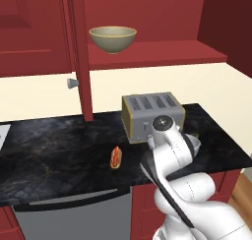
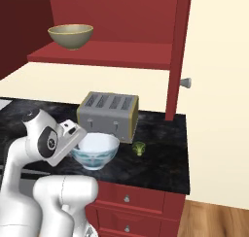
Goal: Pick both bowls and place them on the counter. Then place the hot dog in one bowl and place the broccoli in the other bowl.
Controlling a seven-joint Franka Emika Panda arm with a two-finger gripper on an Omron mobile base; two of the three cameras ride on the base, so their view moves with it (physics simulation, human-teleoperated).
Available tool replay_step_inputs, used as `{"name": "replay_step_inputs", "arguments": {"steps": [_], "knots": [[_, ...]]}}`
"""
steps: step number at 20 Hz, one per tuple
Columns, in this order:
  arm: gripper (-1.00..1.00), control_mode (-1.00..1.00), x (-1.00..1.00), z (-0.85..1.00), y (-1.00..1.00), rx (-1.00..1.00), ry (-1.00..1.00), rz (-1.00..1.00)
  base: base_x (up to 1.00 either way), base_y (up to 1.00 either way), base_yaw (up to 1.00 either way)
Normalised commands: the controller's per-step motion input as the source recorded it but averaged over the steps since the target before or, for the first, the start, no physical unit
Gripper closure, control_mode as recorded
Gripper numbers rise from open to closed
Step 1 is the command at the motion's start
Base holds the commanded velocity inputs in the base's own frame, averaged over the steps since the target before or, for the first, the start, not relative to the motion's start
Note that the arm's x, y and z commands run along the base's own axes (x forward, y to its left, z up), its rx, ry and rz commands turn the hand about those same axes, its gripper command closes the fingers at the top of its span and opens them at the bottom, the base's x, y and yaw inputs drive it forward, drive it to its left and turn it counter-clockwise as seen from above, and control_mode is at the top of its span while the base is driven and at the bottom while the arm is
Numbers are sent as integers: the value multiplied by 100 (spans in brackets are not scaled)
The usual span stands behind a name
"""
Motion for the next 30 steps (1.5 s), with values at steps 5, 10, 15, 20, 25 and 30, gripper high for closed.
{"name": "replay_step_inputs", "arguments": {"steps": [5,10,15,20,25,30], "knots": [[100,-100,14,-34,0,0,-8,4,0,0,0],[100,-100,13,-29,0,0,-7,3,0,0,0],[100,-100,10,-22,0,3,-4,3,0,0,0],[100,-100,2,-25,0,0,0,2,0,0,0],[100,-100,0,-28,0,0,0,0,0,0,0],[100,-100,2,-33,0,1,-1,0,0,0,0]]}}
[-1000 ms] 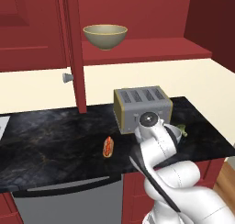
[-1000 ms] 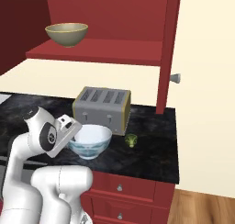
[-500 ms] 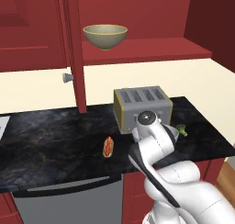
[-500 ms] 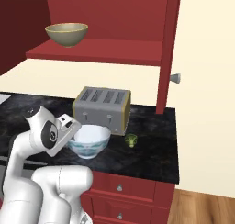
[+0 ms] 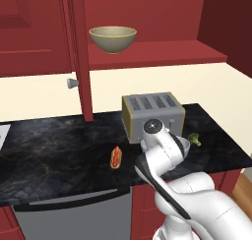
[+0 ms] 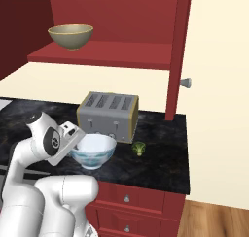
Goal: Pick both bowls and place them on the counter. Then place the hot dog in one bowl and place the broccoli in the other bowl.
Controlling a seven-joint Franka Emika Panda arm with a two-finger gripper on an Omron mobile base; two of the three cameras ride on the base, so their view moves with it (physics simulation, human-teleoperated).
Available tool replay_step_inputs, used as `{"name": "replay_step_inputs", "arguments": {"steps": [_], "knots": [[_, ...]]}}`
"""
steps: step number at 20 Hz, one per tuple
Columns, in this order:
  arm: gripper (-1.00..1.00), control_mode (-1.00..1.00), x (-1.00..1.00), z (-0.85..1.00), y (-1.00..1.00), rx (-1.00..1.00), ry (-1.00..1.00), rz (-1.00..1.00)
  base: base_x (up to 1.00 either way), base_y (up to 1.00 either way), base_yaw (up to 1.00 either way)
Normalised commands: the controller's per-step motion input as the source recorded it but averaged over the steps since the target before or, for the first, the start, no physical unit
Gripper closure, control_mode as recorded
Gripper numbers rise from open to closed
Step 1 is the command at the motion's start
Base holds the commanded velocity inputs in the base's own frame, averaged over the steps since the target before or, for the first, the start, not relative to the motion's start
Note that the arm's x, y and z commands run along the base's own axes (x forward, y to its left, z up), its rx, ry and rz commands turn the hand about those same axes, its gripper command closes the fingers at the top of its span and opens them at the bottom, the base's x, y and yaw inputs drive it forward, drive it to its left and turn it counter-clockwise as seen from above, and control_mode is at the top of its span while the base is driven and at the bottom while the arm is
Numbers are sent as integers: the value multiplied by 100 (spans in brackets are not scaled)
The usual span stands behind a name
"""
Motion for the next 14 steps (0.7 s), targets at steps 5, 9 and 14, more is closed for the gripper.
{"name": "replay_step_inputs", "arguments": {"steps": [5,9,14], "knots": [[100,-100,8,-39,0,9,-10,2,0,0,0],[100,-100,11,-37,0,10,-8,3,0,0,0],[-100,-100,14,-38,0,8,-5,3,0,0,0]]}}
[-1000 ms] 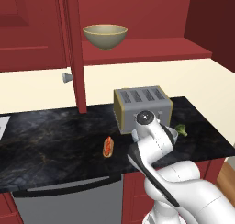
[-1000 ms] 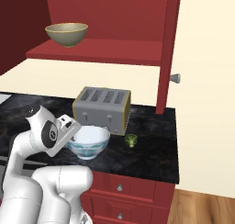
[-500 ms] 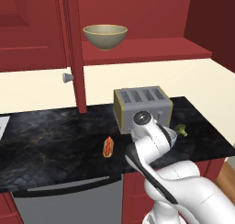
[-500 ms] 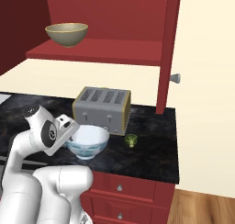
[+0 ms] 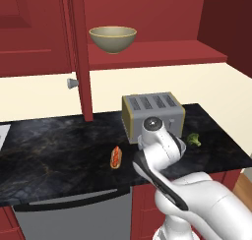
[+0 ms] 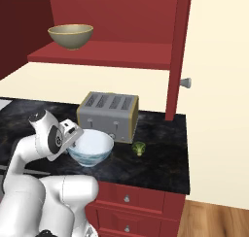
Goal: Pick both bowls and place them on the counter. Then place the hot dog in one bowl and place the broccoli in the other bowl.
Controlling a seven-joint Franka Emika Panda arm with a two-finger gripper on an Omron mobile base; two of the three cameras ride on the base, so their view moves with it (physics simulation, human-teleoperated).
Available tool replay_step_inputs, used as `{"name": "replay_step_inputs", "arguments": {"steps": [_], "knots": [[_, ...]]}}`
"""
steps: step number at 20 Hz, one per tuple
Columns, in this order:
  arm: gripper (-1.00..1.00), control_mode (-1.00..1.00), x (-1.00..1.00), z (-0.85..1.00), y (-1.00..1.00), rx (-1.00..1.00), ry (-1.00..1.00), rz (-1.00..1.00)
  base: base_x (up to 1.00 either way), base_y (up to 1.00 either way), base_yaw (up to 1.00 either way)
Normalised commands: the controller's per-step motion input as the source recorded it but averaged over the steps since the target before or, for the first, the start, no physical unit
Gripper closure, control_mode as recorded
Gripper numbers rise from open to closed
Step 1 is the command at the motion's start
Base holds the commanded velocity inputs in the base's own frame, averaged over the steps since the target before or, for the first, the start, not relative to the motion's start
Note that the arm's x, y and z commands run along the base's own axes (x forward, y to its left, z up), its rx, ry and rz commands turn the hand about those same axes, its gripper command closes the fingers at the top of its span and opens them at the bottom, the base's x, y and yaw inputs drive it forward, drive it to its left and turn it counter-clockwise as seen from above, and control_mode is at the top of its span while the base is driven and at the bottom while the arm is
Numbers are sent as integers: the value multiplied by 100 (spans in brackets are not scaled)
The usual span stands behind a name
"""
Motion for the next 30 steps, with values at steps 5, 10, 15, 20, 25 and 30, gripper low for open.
{"name": "replay_step_inputs", "arguments": {"steps": [5,10,15,20,25,30], "knots": [[-100,-100,5,-36,0,6,-9,3,0,0,0],[-100,-100,-6,1,2,2,-2,0,0,0,0],[-100,-100,-30,38,2,0,0,-5,0,0,0],[-100,-100,-38,76,0,0,-3,-7,0,0,0],[-100,-100,-38,86,-5,1,-4,-15,0,0,0],[-100,-100,-43,15,-21,12,-14,-6,0,0,0]]}}
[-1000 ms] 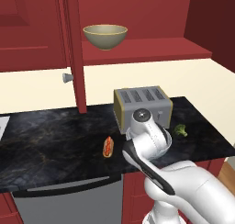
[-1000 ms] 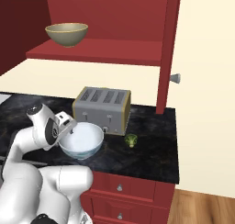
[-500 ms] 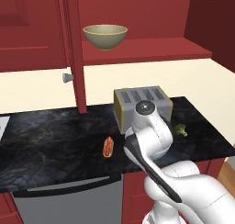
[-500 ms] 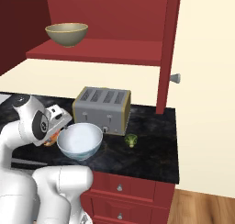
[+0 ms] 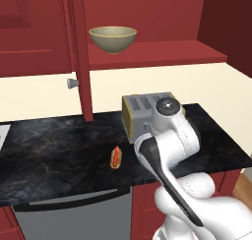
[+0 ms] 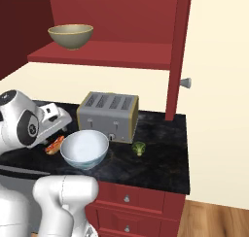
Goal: Pick both bowls and place them on the counter. Then place the hot dog in one bowl and place the broccoli in the other bowl.
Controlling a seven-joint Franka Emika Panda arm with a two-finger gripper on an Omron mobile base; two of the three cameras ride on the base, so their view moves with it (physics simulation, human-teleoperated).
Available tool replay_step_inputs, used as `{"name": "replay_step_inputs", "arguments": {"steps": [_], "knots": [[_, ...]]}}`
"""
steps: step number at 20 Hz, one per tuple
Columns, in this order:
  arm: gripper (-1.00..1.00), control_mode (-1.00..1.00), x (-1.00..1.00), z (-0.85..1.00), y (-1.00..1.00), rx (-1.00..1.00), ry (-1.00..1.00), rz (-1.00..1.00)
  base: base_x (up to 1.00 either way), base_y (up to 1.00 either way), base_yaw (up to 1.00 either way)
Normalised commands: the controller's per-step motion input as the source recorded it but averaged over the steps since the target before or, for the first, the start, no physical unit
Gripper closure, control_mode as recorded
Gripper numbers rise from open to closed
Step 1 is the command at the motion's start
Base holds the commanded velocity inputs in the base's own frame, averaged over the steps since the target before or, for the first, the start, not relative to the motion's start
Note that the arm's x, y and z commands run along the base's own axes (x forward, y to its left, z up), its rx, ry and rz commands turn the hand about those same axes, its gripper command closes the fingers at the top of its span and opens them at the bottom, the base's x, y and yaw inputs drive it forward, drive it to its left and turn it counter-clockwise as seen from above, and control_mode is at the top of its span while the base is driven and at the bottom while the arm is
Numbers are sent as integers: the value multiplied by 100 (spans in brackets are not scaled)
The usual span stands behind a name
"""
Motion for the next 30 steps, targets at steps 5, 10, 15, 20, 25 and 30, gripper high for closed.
{"name": "replay_step_inputs", "arguments": {"steps": [5,10,15,20,25,30], "knots": [[-100,-100,-26,49,-13,31,-14,-18,0,0,0],[-100,-100,-35,59,-4,35,-23,-27,0,0,0],[-100,-100,-21,69,4,30,-17,-34,0,0,0],[-100,-100,-6,78,0,23,-2,-31,0,0,0],[-100,-100,-1,65,0,21,0,-27,0,0,0],[-100,-100,-5,42,-3,20,0,-16,0,0,0]]}}
